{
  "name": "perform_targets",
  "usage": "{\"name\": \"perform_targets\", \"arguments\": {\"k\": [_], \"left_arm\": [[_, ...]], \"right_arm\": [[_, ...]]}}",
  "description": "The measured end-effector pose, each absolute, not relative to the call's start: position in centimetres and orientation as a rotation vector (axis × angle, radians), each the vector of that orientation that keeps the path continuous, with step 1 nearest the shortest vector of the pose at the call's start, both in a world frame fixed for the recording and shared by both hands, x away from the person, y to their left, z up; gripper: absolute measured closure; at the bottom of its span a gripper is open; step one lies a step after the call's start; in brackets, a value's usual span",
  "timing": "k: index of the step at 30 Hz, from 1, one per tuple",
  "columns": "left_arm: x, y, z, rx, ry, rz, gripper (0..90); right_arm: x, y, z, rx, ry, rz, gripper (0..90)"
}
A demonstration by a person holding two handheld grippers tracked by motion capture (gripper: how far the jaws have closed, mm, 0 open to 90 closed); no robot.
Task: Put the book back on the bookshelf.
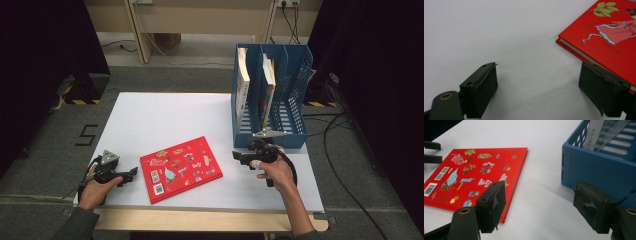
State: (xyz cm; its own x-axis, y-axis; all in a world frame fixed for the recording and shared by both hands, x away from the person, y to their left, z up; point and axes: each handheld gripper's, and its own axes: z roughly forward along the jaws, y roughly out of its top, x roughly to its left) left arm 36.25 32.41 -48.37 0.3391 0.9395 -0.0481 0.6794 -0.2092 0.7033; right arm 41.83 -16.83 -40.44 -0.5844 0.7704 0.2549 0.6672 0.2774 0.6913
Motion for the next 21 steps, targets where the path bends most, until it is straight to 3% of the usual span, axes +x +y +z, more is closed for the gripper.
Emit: {"name": "perform_targets", "arguments": {"k": [21], "left_arm": [[36.1,32.3,-48.3,1.977,1.393,0.526,15.1]], "right_arm": [[41.9,-14.2,-42.8,1.344,2.500,1.167,24.3]]}}
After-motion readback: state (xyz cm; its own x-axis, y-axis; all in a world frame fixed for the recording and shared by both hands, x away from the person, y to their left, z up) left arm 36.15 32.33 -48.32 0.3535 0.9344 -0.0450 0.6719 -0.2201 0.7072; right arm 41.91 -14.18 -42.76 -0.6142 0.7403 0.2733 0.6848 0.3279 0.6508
